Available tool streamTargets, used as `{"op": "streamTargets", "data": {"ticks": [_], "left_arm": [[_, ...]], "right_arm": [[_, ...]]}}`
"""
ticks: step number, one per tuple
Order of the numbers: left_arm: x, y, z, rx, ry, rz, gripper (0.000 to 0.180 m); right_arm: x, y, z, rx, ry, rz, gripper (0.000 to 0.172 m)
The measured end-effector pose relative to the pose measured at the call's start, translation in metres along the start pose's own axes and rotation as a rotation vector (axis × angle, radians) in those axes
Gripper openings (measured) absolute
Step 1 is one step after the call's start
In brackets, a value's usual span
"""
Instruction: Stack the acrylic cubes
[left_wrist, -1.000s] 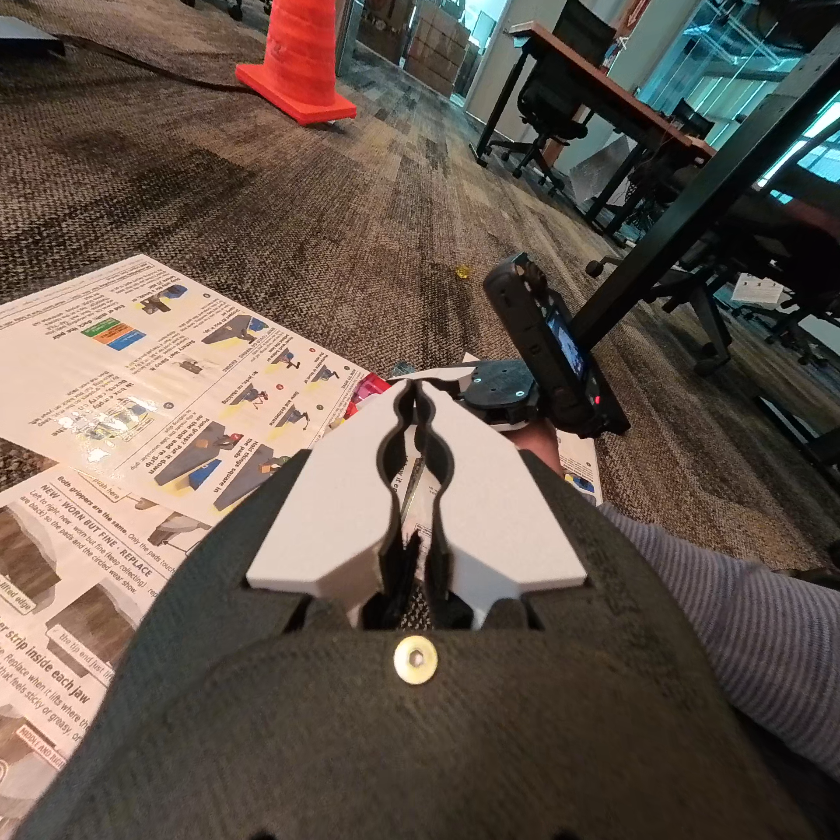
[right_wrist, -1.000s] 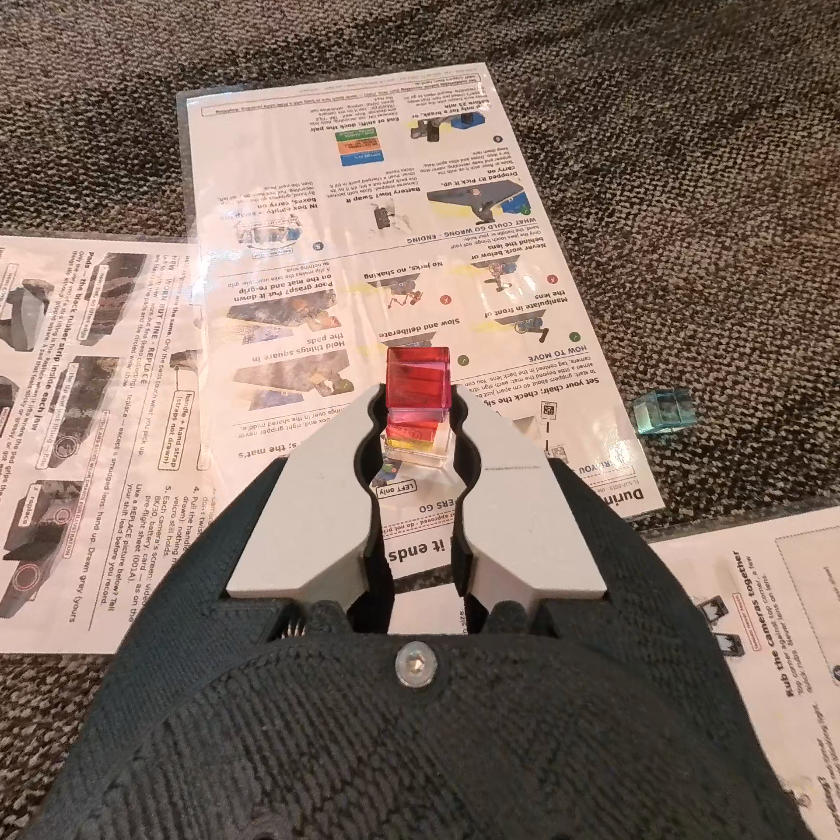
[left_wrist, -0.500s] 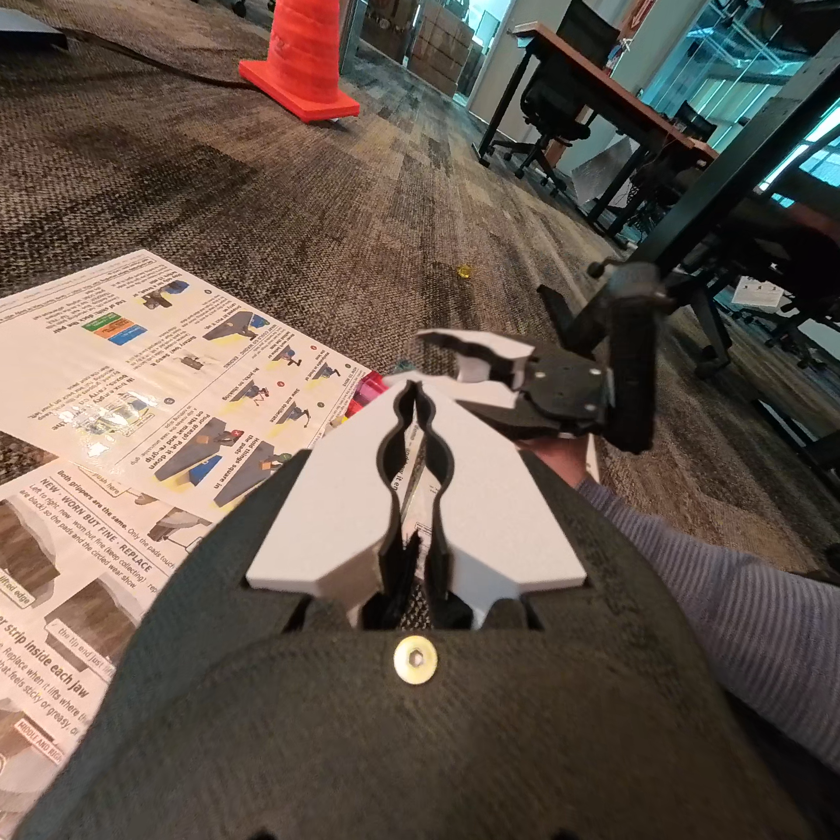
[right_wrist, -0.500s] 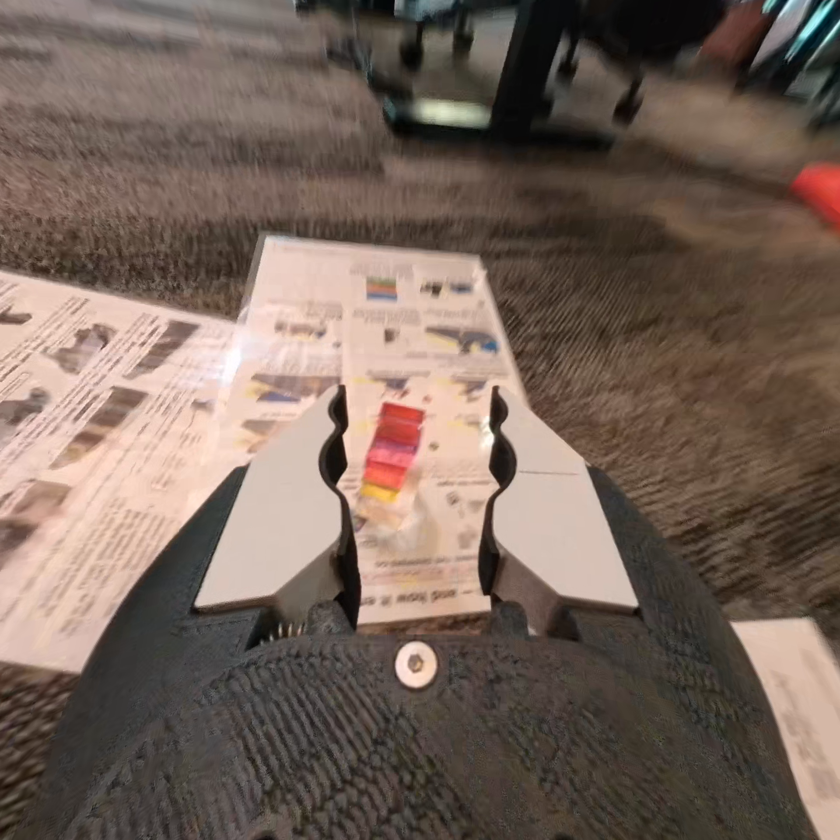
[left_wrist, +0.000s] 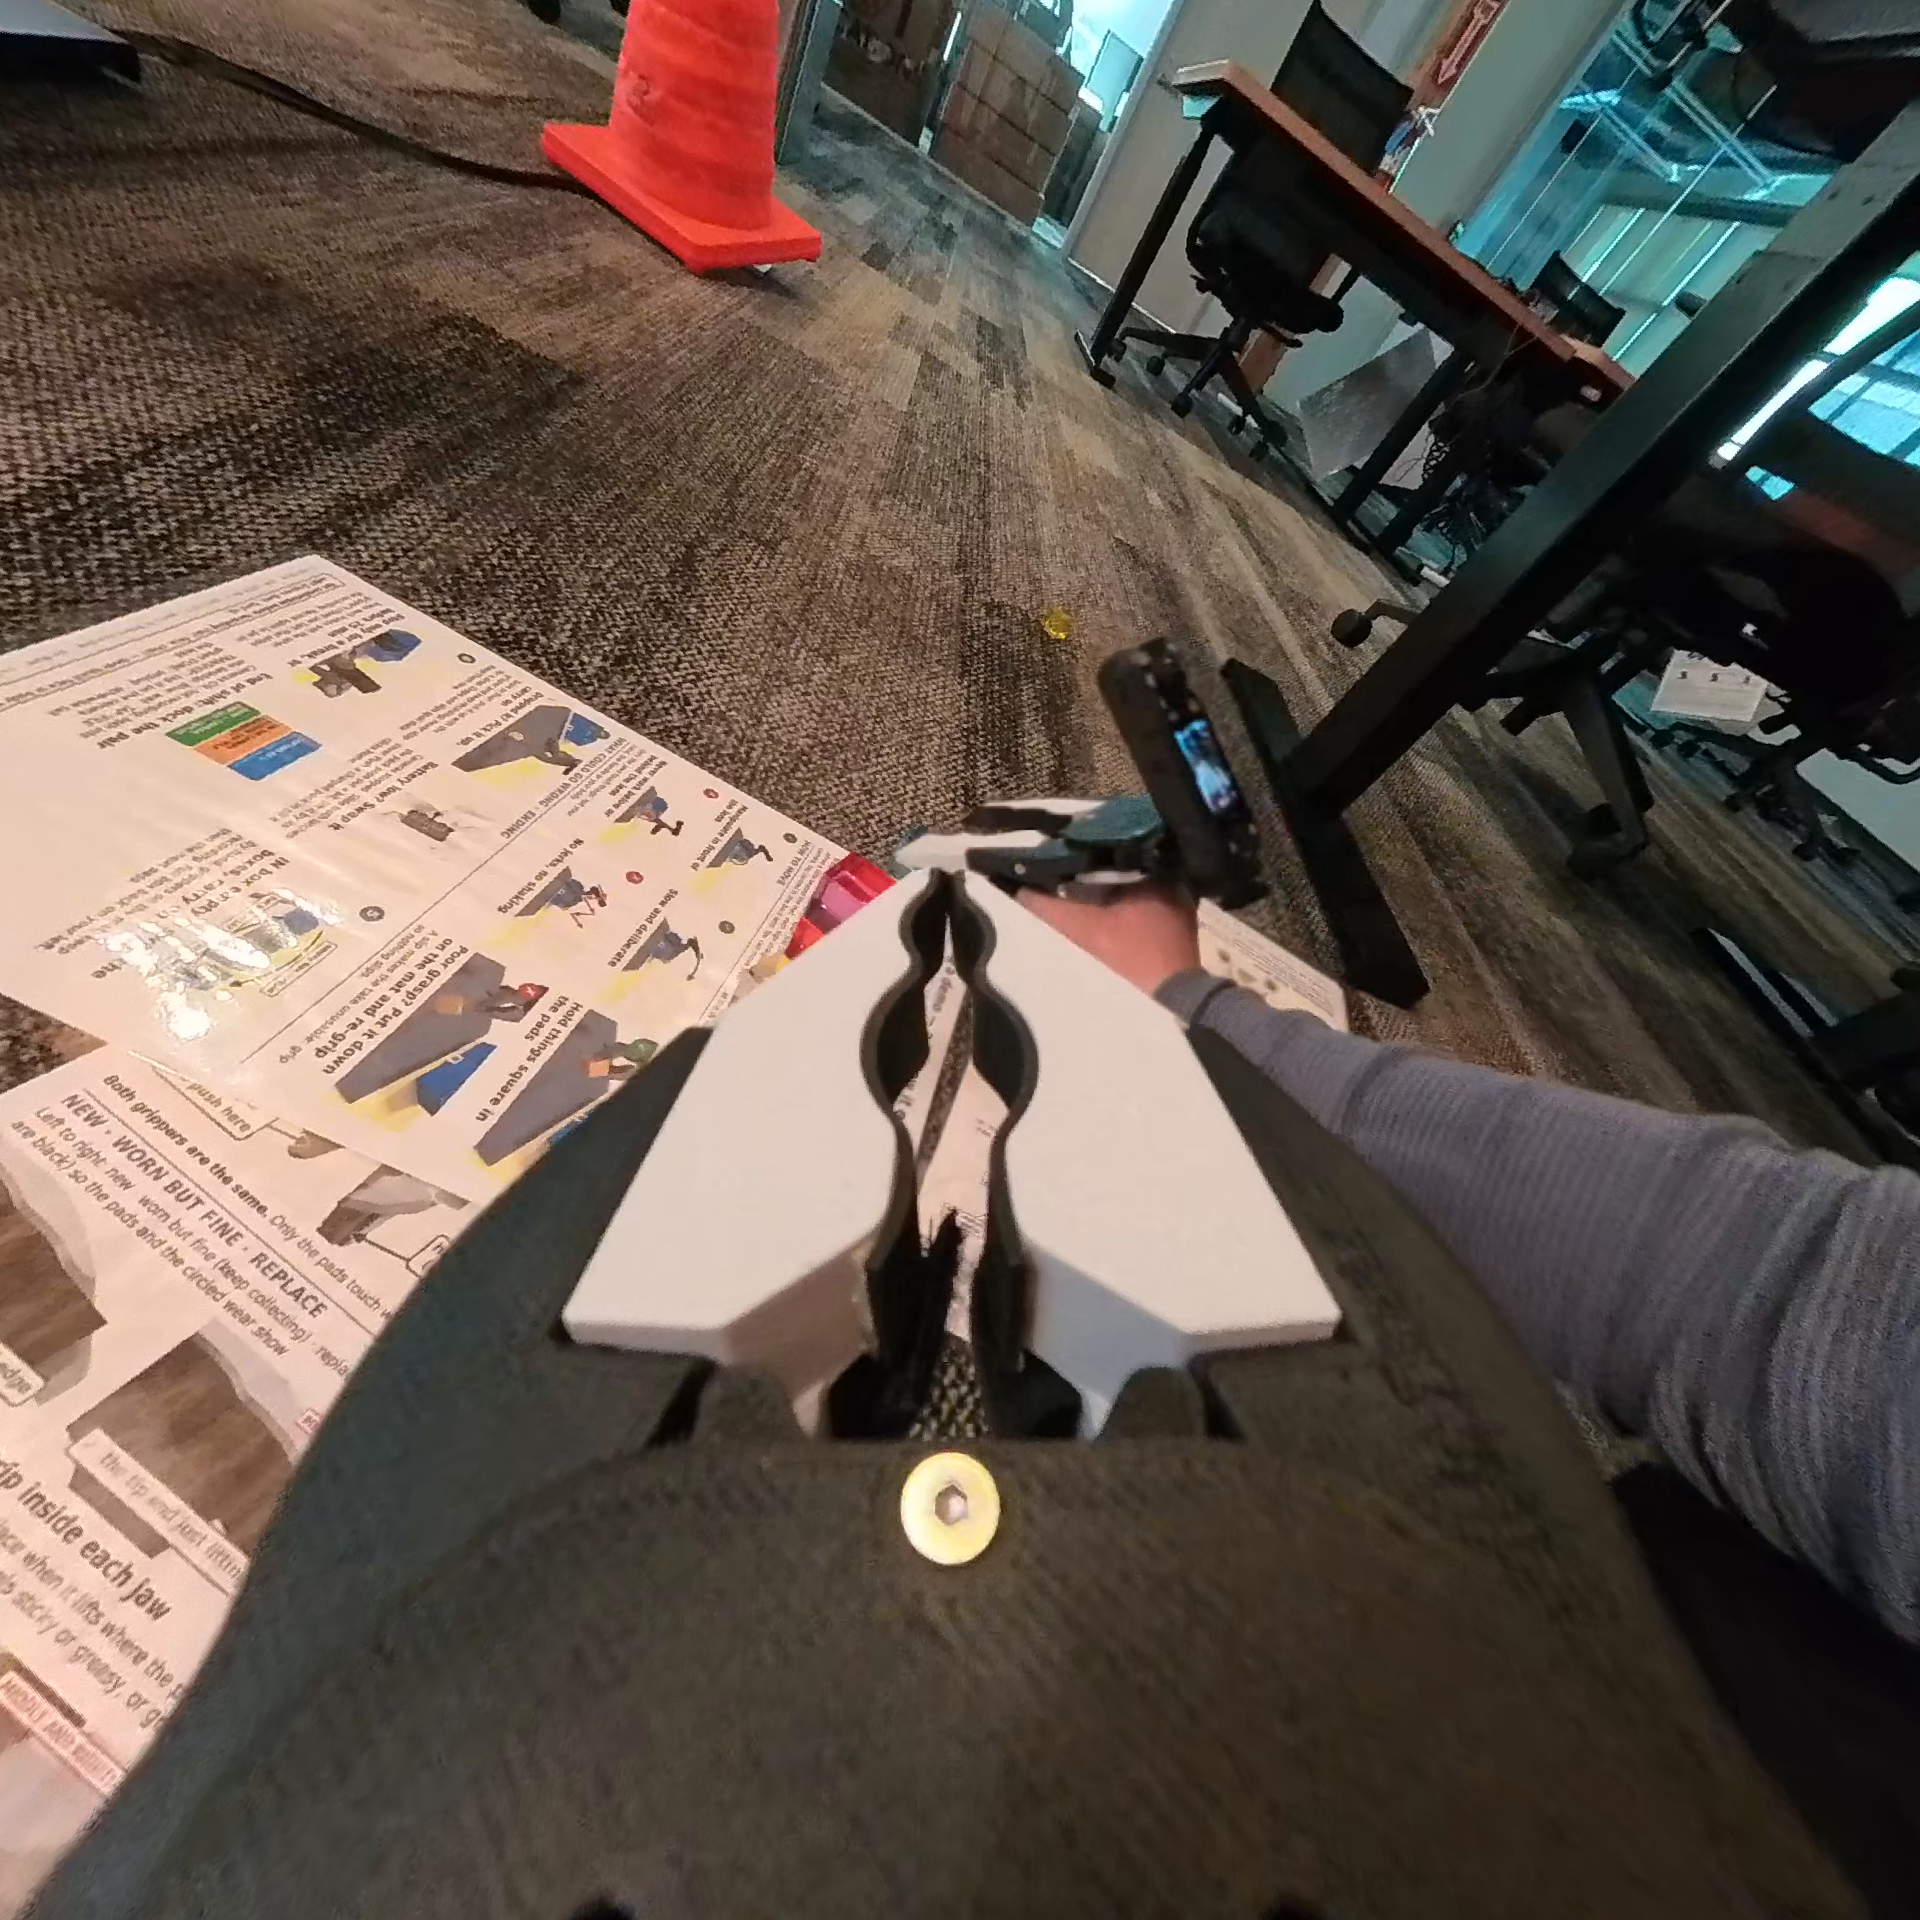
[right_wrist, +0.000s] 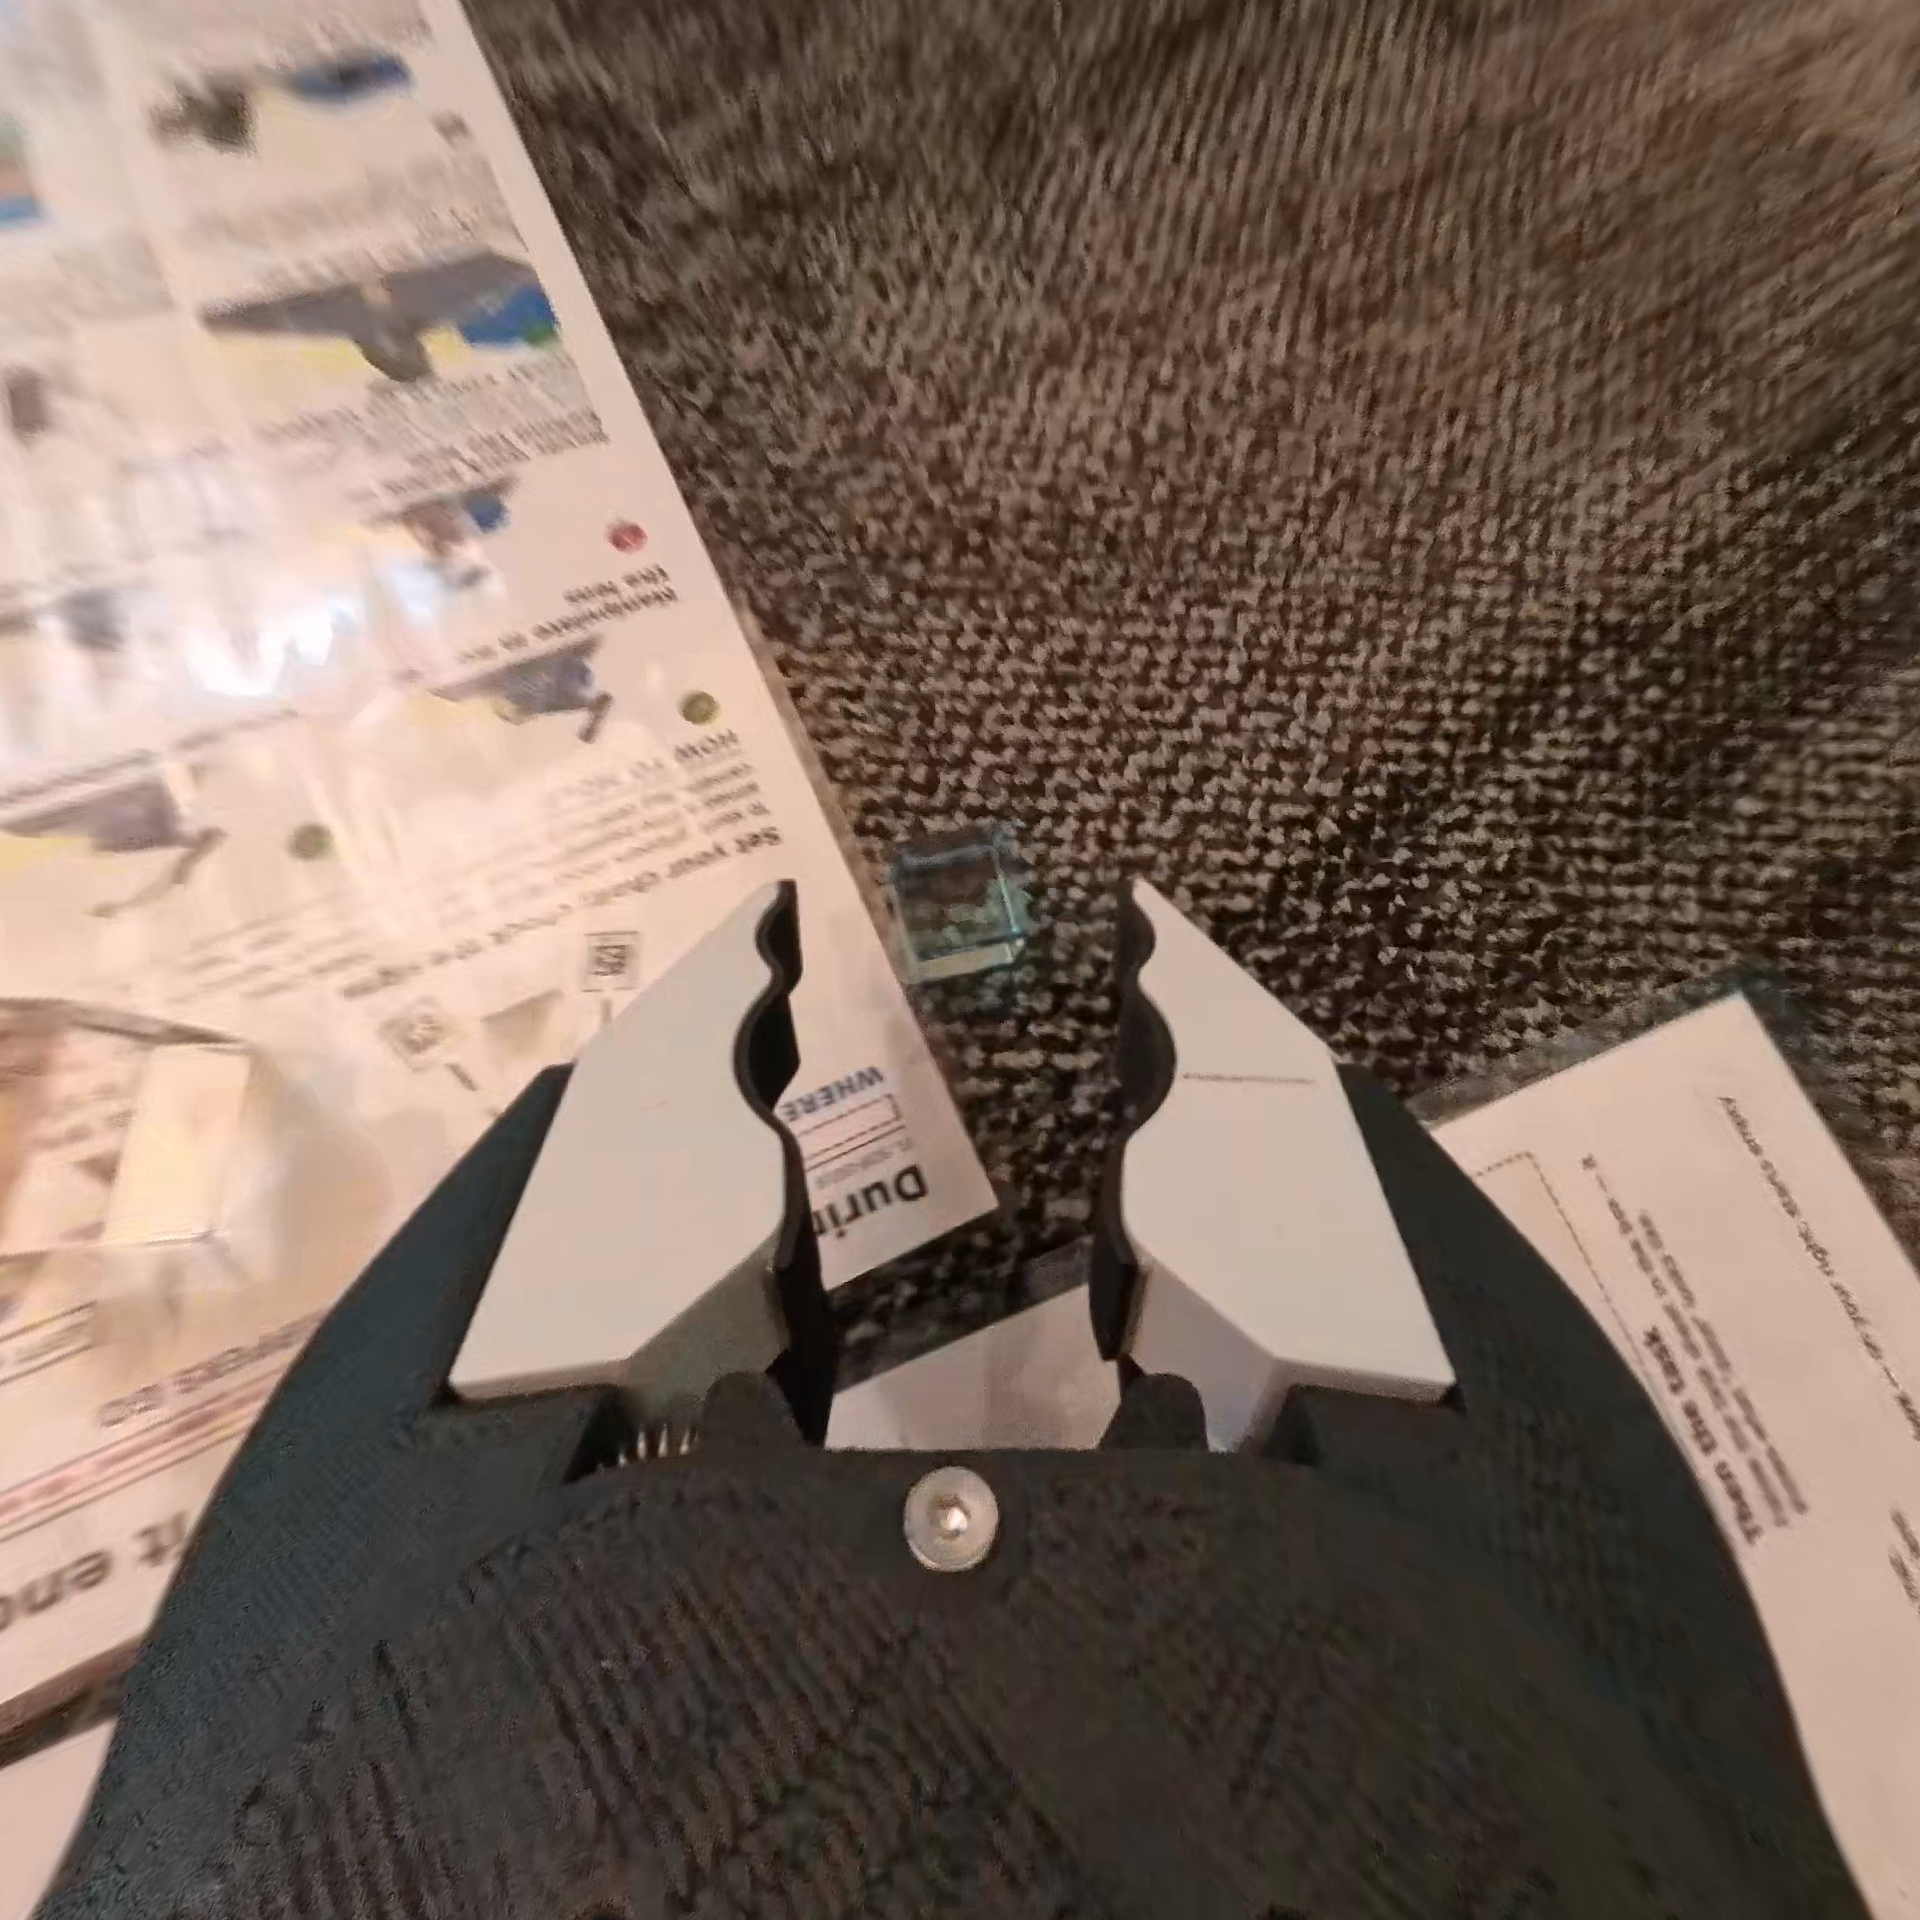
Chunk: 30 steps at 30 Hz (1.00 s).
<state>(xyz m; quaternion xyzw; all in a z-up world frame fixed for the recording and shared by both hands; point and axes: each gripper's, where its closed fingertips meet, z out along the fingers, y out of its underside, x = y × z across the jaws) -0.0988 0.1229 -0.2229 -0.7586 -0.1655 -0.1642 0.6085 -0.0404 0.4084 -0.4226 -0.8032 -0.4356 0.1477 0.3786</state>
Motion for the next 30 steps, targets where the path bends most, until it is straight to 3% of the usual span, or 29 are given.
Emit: {"op": "streamTargets", "data": {"ticks": [3,7,8,11,18,23,26,30], "left_arm": [[0.0,0.002,0.004,-0.008,0.013,-0.025,0.0],[-0.006,0.005,0.008,-0.037,-0.023,0.052,0.0],[-0.006,0.005,0.008,-0.037,-0.022,0.058,0.0],[-0.004,0.006,0.008,-0.036,-0.017,0.053,0.0],[-0.004,0.0,0.003,-0.006,-0.013,0.012,0.0],[-0.001,-0.003,-0.002,0.012,-0.009,0.002,0.0],[-0.003,-0.01,-0.008,0.04,-0.012,-0.016,0.0],[-0.007,-0.016,-0.013,0.07,-0.017,-0.049,0.0]], "right_arm": [[0.009,0.021,0.016,-0.098,-0.004,0.002,0.052],[0.005,0.013,0.017,-0.054,-0.062,0.018,0.04],[0.003,0.014,0.017,-0.069,-0.073,-0.004,0.028],[-0.002,0.014,0.01,-0.079,-0.068,-0.04,0.025],[-0.045,-0.029,-0.052,0.02,-0.125,0.133,0.025],[-0.108,-0.056,-0.11,0.054,-0.314,0.34,0.025],[-0.131,-0.053,-0.126,0.092,-0.306,0.258,0.025],[-0.141,-0.05,-0.123,0.079,-0.291,0.145,0.025]]}}
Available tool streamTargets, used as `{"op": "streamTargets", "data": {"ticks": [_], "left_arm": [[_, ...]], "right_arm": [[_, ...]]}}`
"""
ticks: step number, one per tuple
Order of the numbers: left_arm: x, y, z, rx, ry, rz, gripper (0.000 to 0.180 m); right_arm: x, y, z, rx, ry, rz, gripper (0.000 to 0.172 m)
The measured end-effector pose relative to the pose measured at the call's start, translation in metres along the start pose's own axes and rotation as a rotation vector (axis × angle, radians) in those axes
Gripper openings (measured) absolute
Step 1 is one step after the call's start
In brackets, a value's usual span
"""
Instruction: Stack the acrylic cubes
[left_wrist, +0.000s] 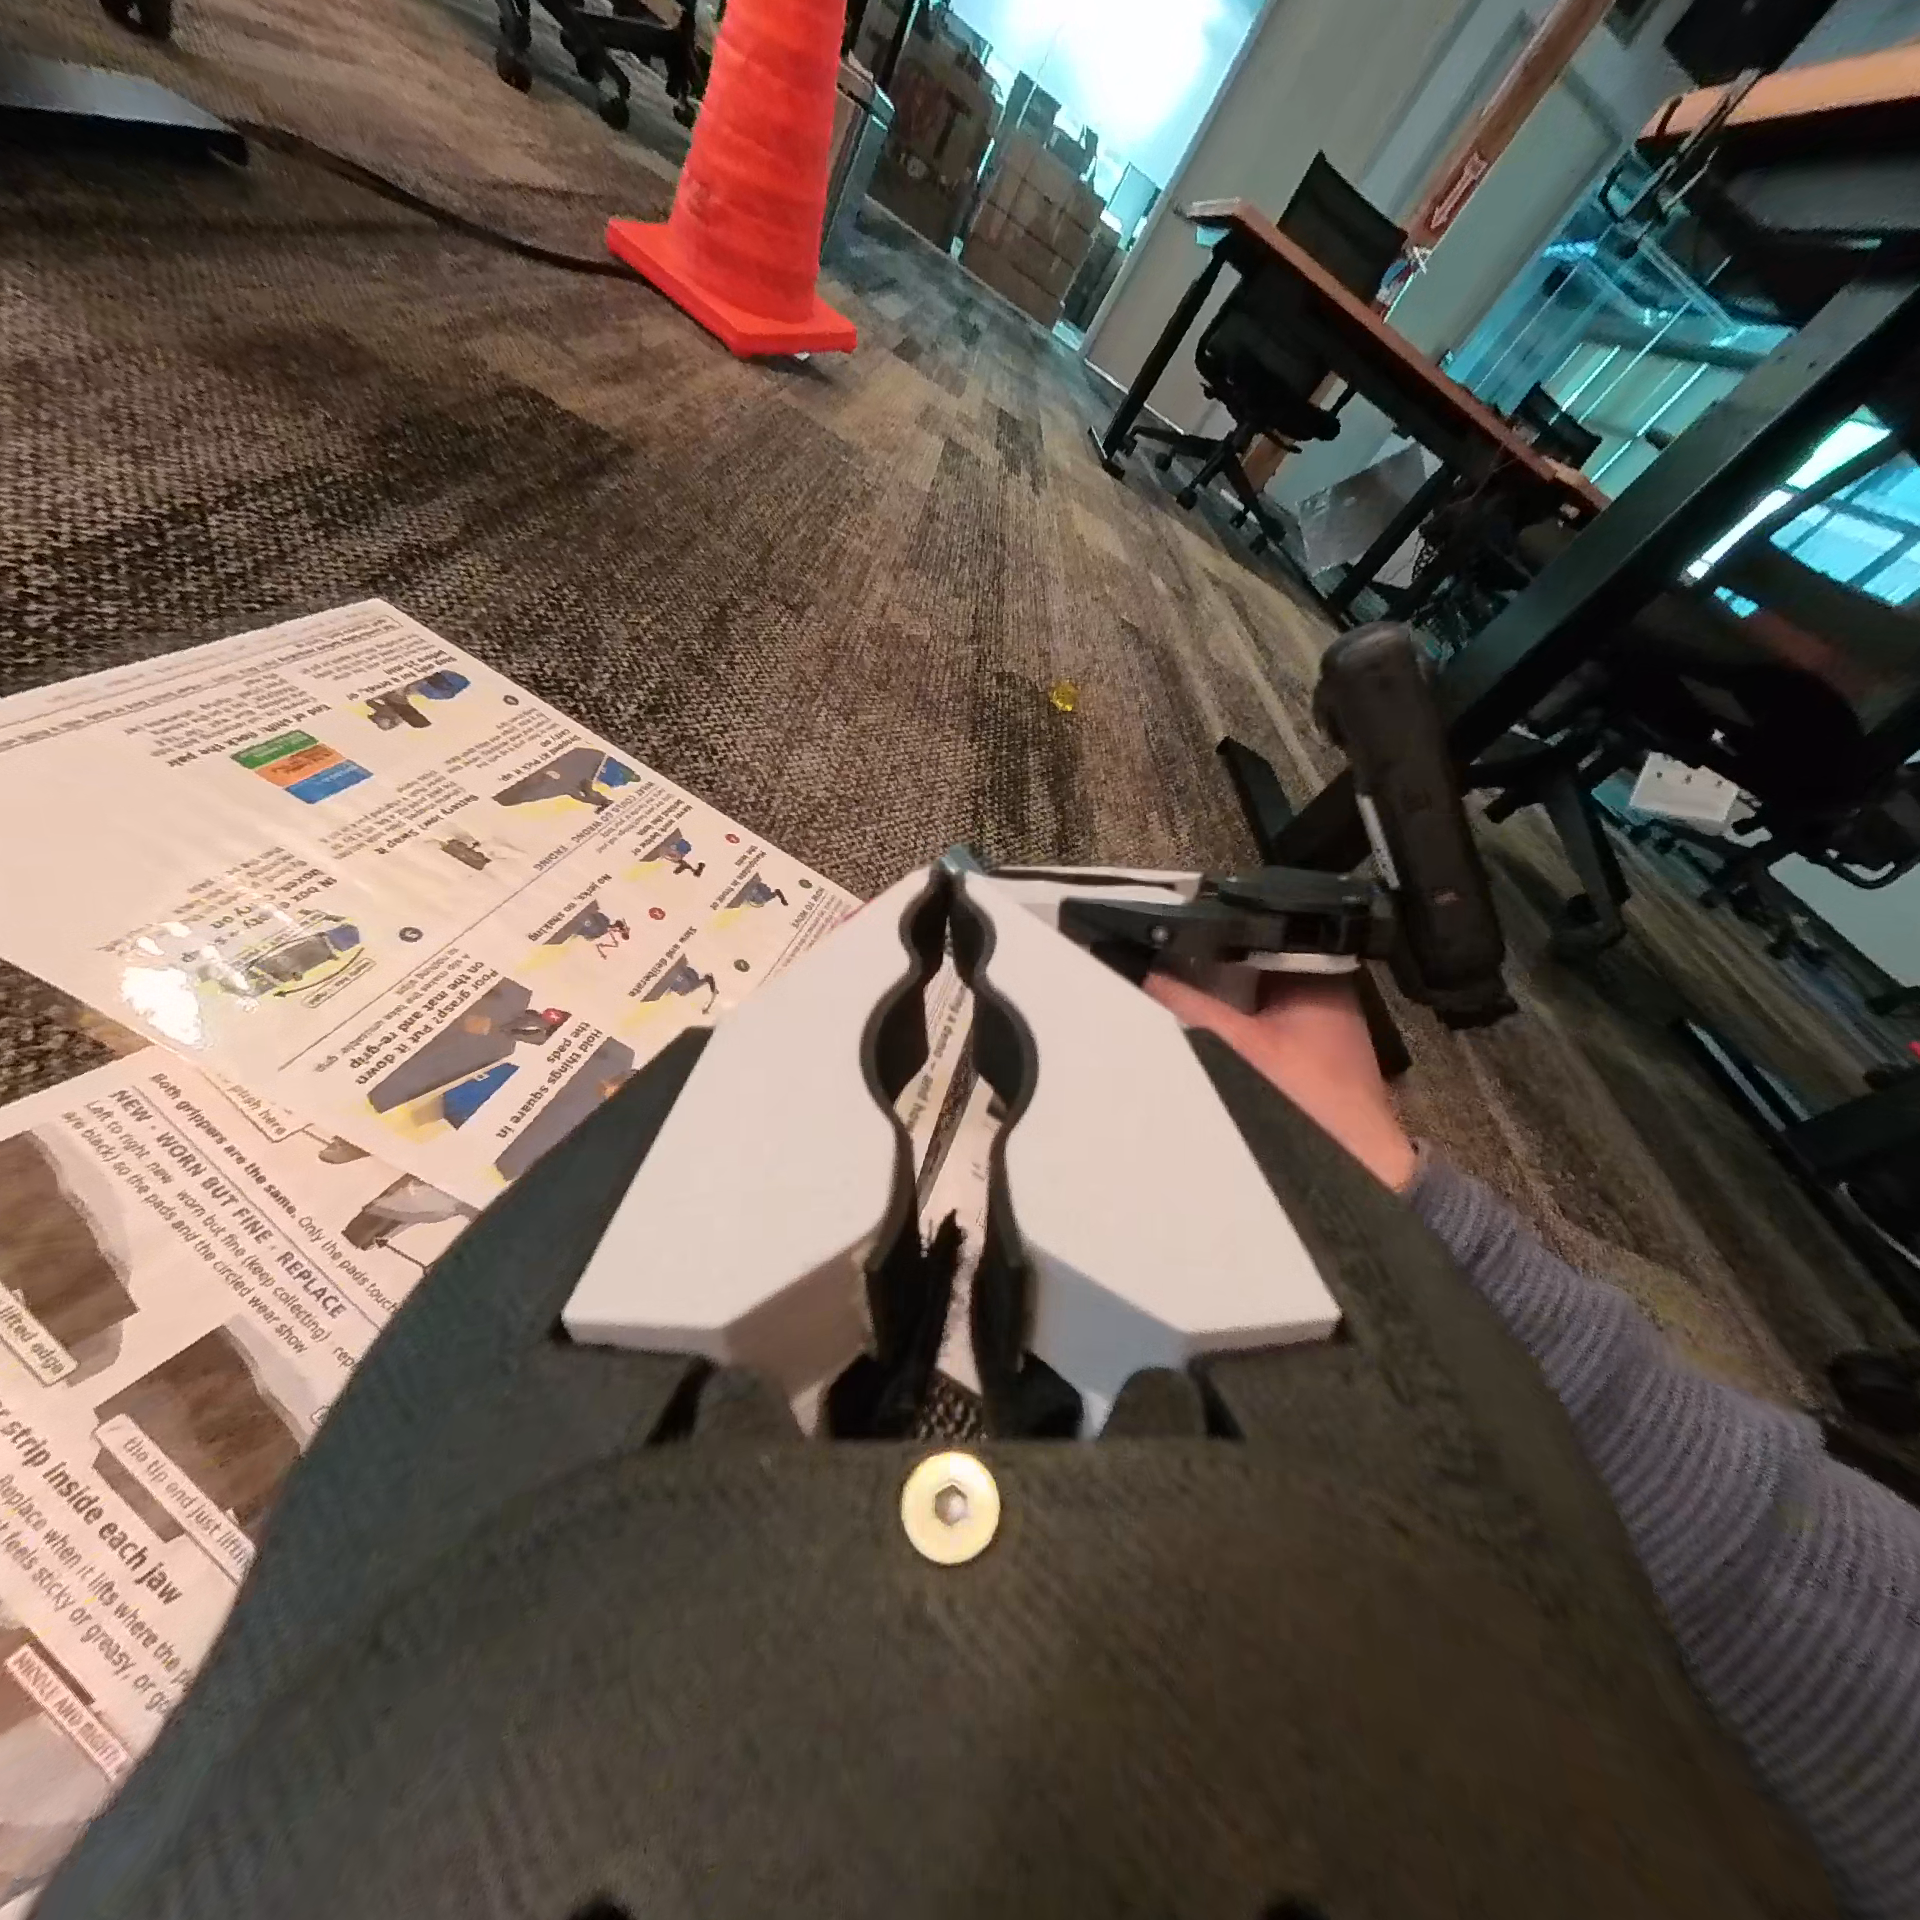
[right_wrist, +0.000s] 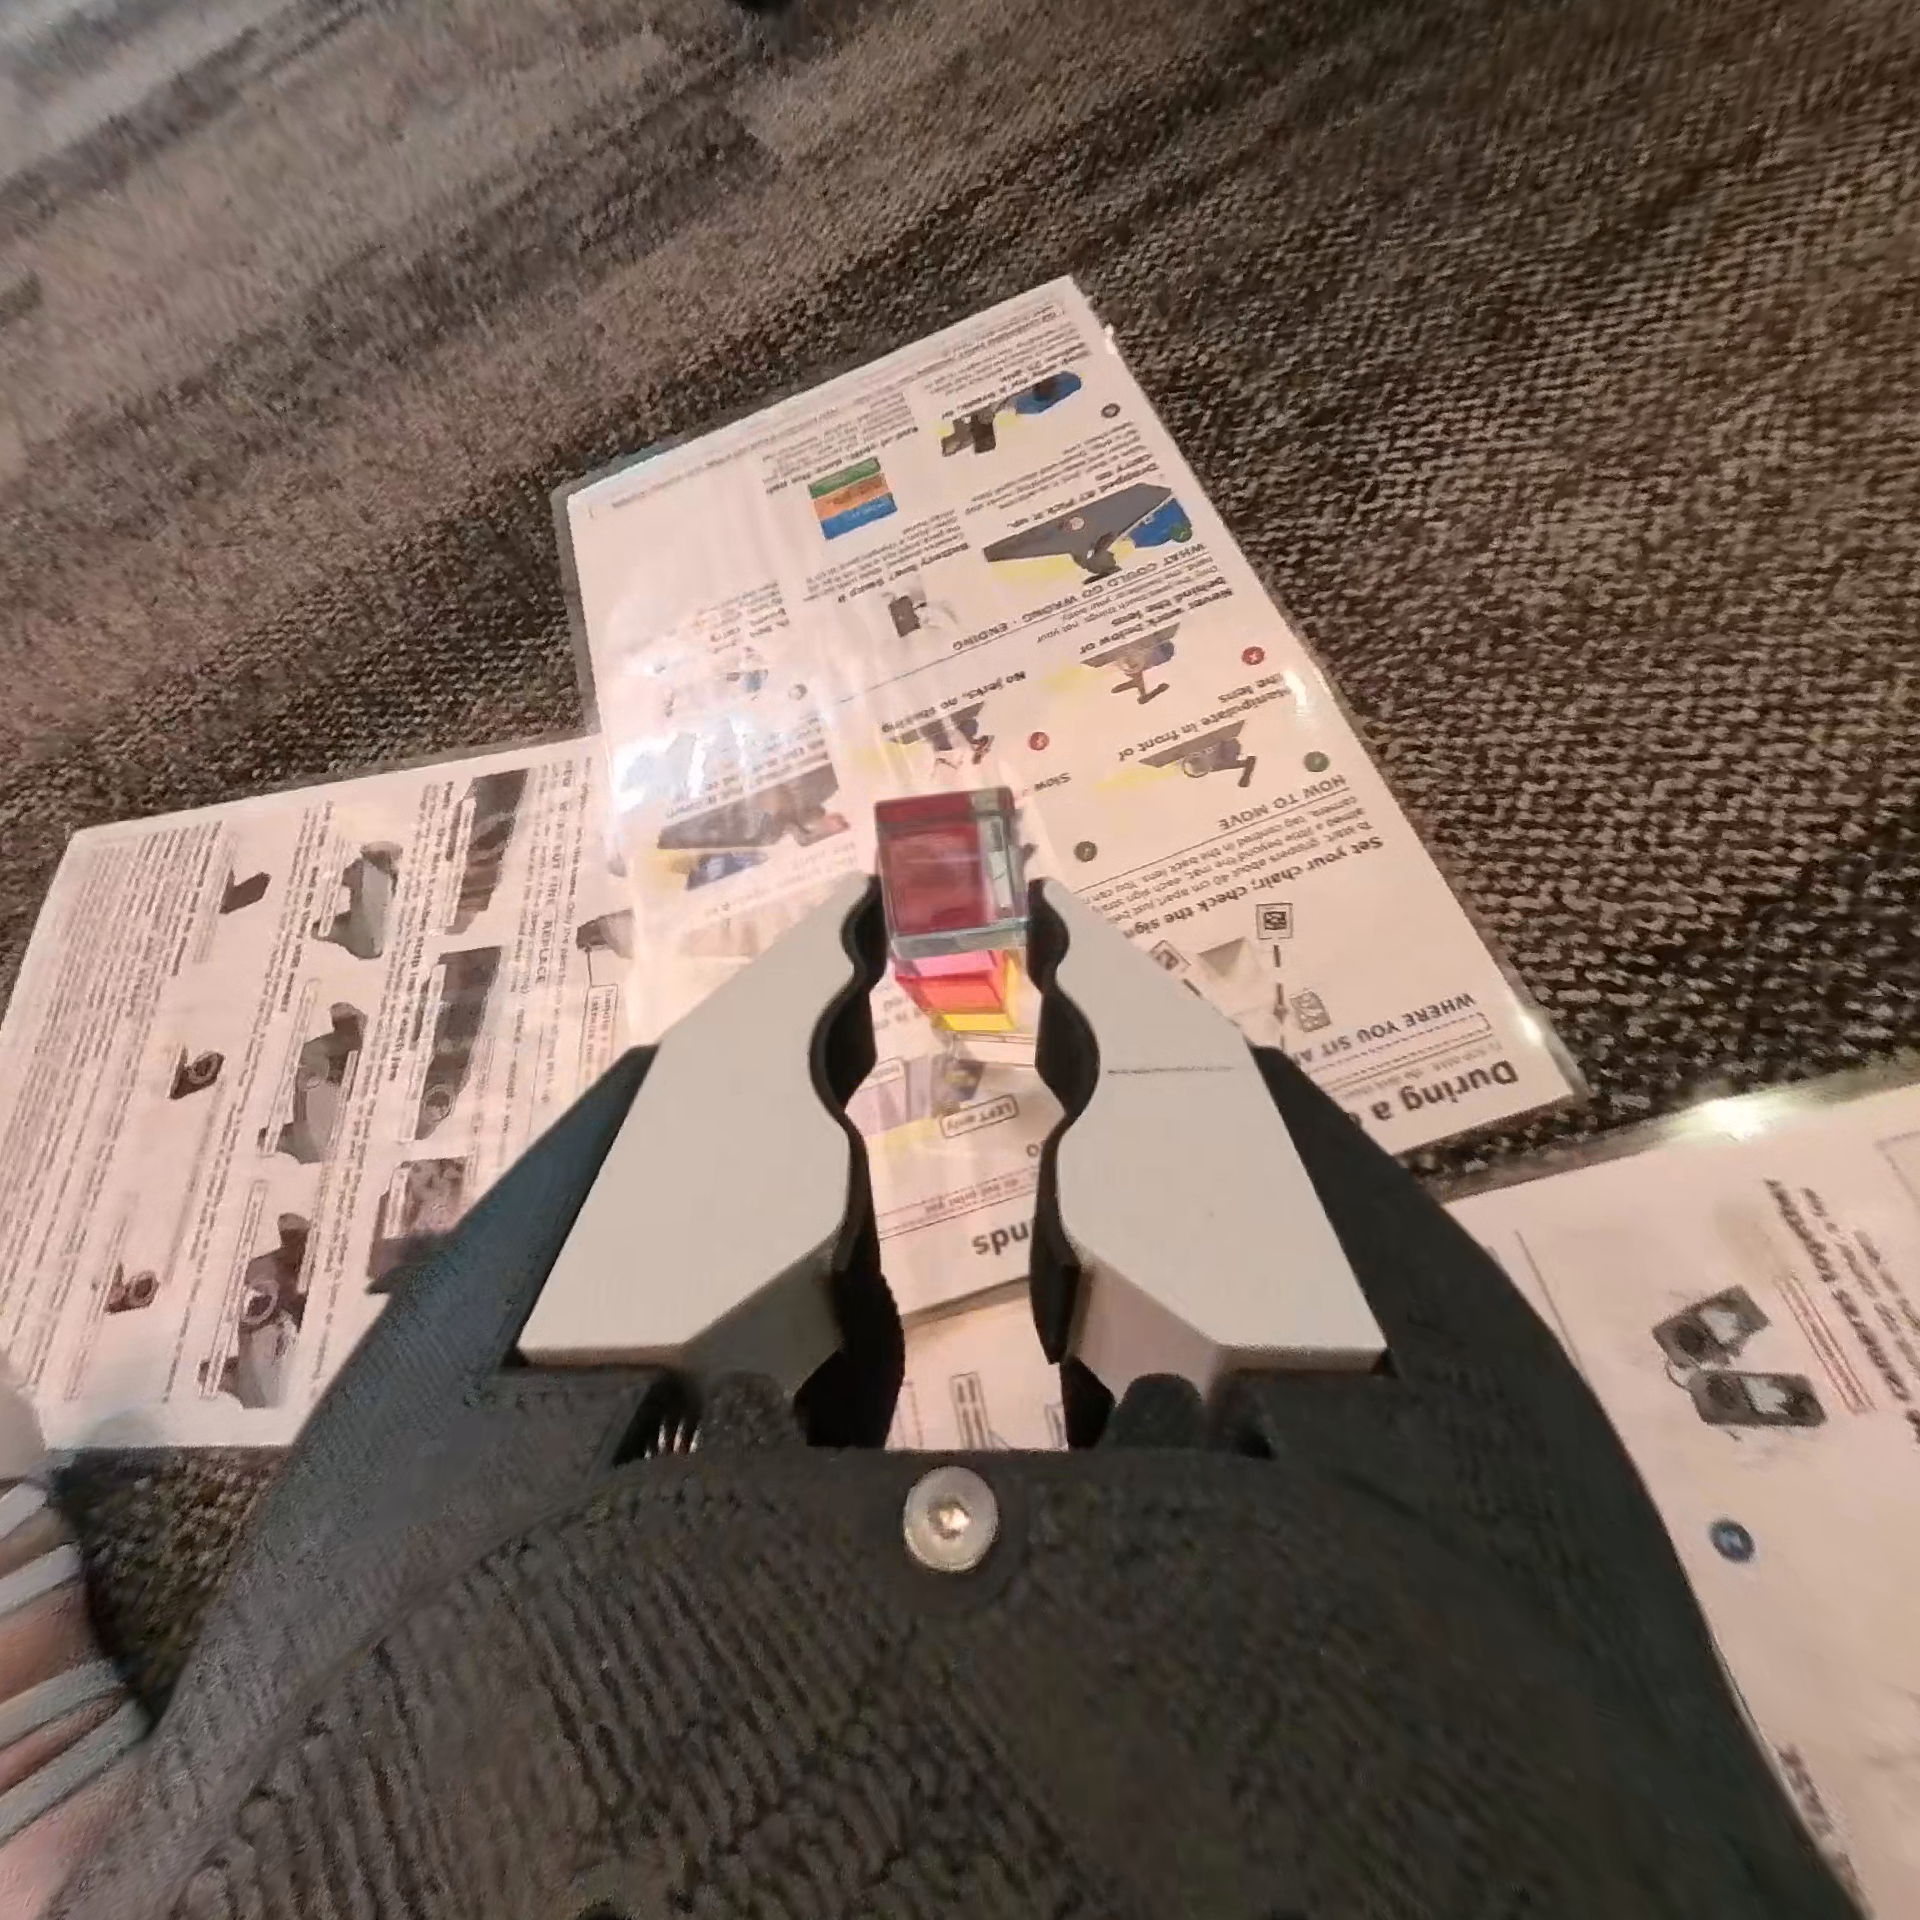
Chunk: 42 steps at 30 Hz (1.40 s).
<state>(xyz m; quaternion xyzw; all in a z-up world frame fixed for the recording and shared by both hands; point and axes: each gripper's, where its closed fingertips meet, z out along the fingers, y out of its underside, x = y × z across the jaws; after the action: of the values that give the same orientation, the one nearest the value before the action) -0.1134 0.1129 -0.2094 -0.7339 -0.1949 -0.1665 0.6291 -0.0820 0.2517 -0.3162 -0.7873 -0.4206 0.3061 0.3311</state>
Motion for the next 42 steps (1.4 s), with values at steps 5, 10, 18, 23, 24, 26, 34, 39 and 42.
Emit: {"op": "streamTargets", "data": {"ticks": [5,10,18,23,24,26,34,39,42], "left_arm": [[0.0,0.002,0.002,-0.009,-0.001,0.007,0.0],[0.001,0.001,0.002,-0.009,0.001,0.012,0.0],[0.001,0.002,0.003,-0.014,0.002,0.008,0.0],[0.001,0.004,0.004,-0.018,0.003,0.008,0.0],[0.001,0.004,0.003,-0.018,0.003,0.008,0.0],[0.001,0.003,0.003,-0.018,0.003,0.007,0.0],[0.001,0.003,0.003,-0.017,0.004,0.008,0.0],[0.001,0.003,0.003,-0.017,0.003,0.007,0.0],[0.001,0.003,0.003,-0.015,0.004,0.007,0.0]], "right_arm": [[-0.004,-0.001,0.004,-0.029,0.015,-0.065,0.025],[-0.007,0.001,0.009,-0.064,0.017,-0.093,0.025],[-0.007,0.004,0.014,-0.082,0.042,-0.12,0.025],[-0.006,0.006,0.016,-0.091,0.09,-0.153,0.024],[-0.007,0.006,0.017,-0.095,0.095,-0.159,0.025],[-0.008,0.007,0.018,-0.101,0.102,-0.171,0.024],[-0.008,0.006,0.017,-0.102,0.145,-0.214,0.025],[-0.007,0.005,0.017,-0.102,0.162,-0.222,0.025],[-0.007,0.004,0.016,-0.096,0.166,-0.217,0.025]]}}
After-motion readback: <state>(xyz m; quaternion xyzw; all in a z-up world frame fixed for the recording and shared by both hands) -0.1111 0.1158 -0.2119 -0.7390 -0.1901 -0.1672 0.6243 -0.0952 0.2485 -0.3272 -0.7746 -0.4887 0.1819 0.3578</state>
